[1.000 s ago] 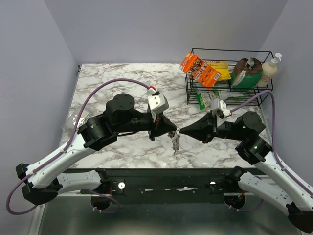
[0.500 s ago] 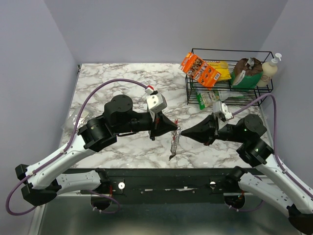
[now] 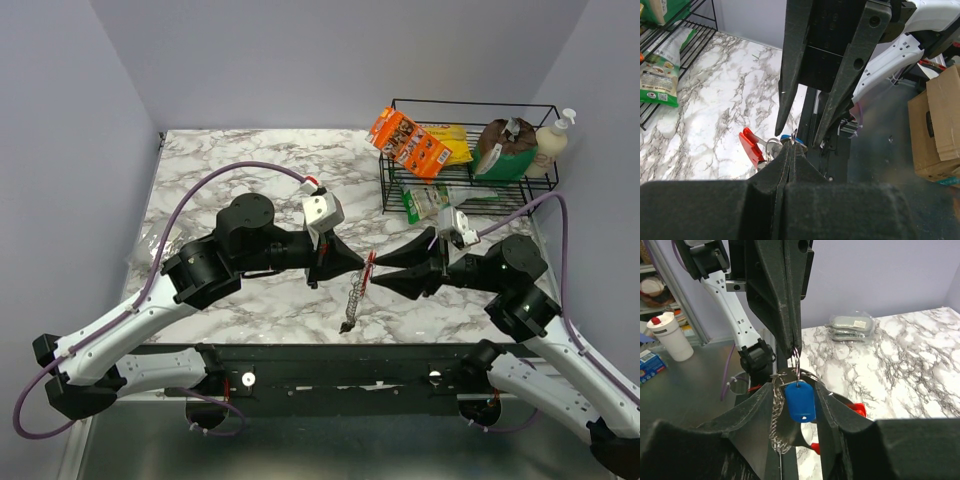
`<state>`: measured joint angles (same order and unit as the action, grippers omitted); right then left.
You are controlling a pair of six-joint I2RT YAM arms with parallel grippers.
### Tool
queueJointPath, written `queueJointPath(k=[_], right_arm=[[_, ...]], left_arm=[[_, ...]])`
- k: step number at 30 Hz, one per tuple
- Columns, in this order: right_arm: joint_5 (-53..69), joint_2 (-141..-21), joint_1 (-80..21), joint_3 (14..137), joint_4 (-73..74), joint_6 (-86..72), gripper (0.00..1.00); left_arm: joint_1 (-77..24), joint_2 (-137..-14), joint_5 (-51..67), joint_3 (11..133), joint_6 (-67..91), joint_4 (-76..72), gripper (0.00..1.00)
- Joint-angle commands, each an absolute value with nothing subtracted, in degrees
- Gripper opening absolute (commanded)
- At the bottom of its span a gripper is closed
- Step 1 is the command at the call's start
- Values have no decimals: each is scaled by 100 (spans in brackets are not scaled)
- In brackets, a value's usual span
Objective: Put the keys on the keyring
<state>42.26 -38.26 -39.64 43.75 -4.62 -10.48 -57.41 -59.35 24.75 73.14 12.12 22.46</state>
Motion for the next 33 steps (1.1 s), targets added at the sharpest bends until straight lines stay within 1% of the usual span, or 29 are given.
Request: queueJointPath(k=[1, 3, 5, 6, 7, 9, 10, 12, 13, 14, 33], right_arm=[[4105, -3867, -3973, 4535, -562, -1055, 47], [4070, -3876, -3981, 4535, -615, -1081, 46], [4043, -3876, -3990, 4535, -659, -1107, 35], [4034, -3876, -3973, 4526, -685, -1116, 31], [4025, -3876, -3981, 4518, -712, -1125, 28], [4034, -3876, -3981, 4518, -738, -1151, 27], [4025, -3867, -3973, 4509, -738, -1151, 21], [4078, -3885, -3981, 4509, -747, -1151, 13], [4096, -3876, -3973, 4509, -756, -1151, 4], [4113, -3885, -3981, 4483, -747, -1125, 1], [4298, -3823, -3981, 4184, -519, -826, 0]], left_arm=[[-5766, -5959, 2742, 7339, 1257, 2074, 0], [-5766, -5968, 2760, 7330, 1257, 2074, 0], [-5766, -5959, 2760, 7330, 1266, 2083, 0], [-5766, -5950, 2751, 7321, 1266, 2083, 0], [-5766, -5959, 2742, 7330, 1266, 2092, 0], [-5766, -5959, 2716, 7313, 1248, 2118, 0], [-5766, -5950, 2716, 7313, 1248, 2118, 0], [-5766, -5941, 2707, 7313, 1257, 2118, 0], [-5766, -5933, 2698, 7313, 1257, 2109, 0], [-5766, -5941, 2690, 7304, 1257, 2101, 0], [-5766, -5783, 2487, 7146, 1459, 1740, 0]])
